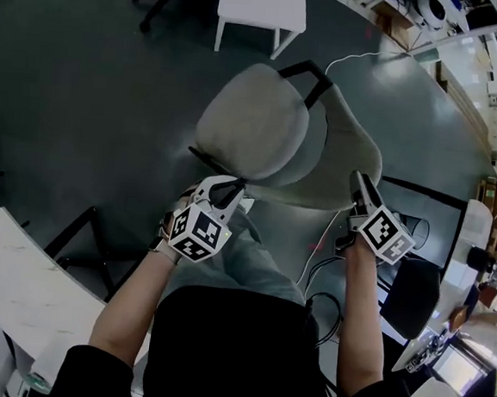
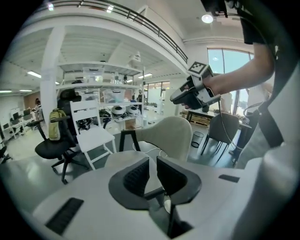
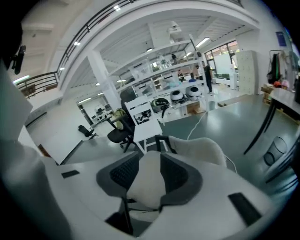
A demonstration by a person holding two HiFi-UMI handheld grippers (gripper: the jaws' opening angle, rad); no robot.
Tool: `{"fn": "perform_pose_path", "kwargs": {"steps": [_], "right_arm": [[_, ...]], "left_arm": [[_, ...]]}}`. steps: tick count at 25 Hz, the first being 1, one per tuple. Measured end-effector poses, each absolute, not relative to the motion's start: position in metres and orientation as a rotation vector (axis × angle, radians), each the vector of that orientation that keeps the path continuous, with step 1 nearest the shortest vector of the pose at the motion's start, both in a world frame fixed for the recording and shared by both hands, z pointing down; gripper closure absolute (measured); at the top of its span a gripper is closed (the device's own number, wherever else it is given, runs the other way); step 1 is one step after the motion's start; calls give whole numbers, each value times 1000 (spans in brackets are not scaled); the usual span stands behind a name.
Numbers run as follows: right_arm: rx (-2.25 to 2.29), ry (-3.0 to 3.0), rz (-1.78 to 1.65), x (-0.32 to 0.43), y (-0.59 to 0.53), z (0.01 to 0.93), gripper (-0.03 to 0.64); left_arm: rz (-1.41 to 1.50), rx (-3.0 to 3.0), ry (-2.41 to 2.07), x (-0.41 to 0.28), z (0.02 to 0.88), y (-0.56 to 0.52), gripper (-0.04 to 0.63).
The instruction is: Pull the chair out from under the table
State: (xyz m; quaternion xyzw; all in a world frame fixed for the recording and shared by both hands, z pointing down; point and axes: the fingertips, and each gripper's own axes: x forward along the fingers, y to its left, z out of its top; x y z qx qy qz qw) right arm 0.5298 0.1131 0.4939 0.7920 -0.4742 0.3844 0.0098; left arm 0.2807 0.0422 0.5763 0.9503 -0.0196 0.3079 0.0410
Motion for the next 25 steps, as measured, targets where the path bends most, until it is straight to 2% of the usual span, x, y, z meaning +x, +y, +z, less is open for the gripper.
{"fn": "perform_pose_path", "kwargs": {"steps": [5,8,11,25], "right_arm": [[2284,-1753,1115,470,62,469,504],[2195,-1858,1059,432,42,454,560],[2103,-1969,983,391,26,436,588],[1558,-2443,613,166,-21,367,604]], "left_arm": [[817,2917,-343,230,528,32,581],[730,2885,-518,192,500,28,589],[659,2838,-702,148,476,23,589],[373,2744,-1266,-22,370,30,589]]}}
